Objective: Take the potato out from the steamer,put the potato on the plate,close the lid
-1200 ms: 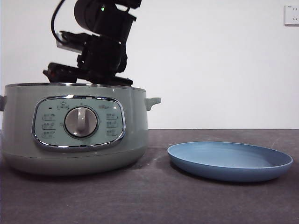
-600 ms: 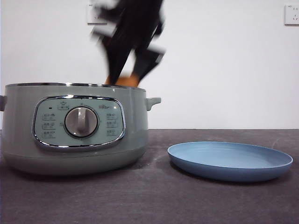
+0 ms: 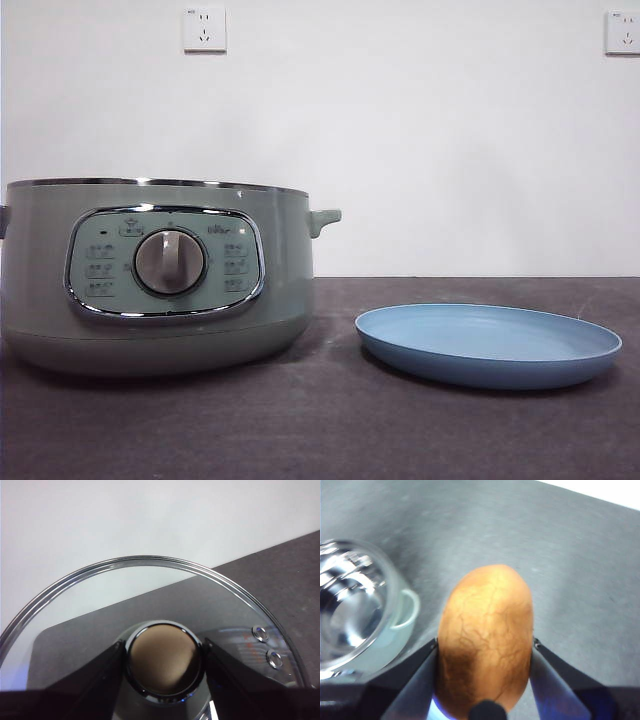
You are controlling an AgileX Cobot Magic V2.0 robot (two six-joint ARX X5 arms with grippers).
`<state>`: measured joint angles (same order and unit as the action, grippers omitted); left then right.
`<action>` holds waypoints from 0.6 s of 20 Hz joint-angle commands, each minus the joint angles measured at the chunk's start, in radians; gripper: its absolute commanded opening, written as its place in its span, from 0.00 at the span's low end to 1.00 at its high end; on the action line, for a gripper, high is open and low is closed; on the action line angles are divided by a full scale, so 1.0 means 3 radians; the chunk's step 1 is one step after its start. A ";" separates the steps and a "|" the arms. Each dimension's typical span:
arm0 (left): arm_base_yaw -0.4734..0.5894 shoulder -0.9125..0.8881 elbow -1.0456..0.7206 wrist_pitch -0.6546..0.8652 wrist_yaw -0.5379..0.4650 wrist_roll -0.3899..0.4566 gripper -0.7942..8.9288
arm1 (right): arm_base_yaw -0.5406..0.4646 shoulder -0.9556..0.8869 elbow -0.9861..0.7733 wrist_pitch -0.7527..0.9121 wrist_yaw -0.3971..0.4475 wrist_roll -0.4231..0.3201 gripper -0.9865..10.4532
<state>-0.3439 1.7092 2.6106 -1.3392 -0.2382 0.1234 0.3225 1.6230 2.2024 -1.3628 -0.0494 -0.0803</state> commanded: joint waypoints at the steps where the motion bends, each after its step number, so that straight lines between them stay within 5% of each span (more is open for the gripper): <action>1: -0.0001 -0.0015 0.0027 -0.0177 0.0042 0.0028 0.07 | -0.0050 0.0028 -0.0172 -0.0055 0.0023 0.0220 0.08; 7: -0.0001 -0.0011 0.0027 -0.0175 0.0039 0.0028 0.07 | 0.0027 0.0039 -0.1208 -0.0006 -0.0011 0.0284 0.08; 12: -0.0004 -0.0010 0.0027 -0.0177 0.0043 0.0029 0.07 | 0.0184 0.0045 -0.2286 0.0800 -0.0018 0.0277 0.08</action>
<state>-0.3439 1.7145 2.6102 -1.3392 -0.2218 0.1234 0.3733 1.6291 1.5387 -1.1393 -0.0521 -0.0040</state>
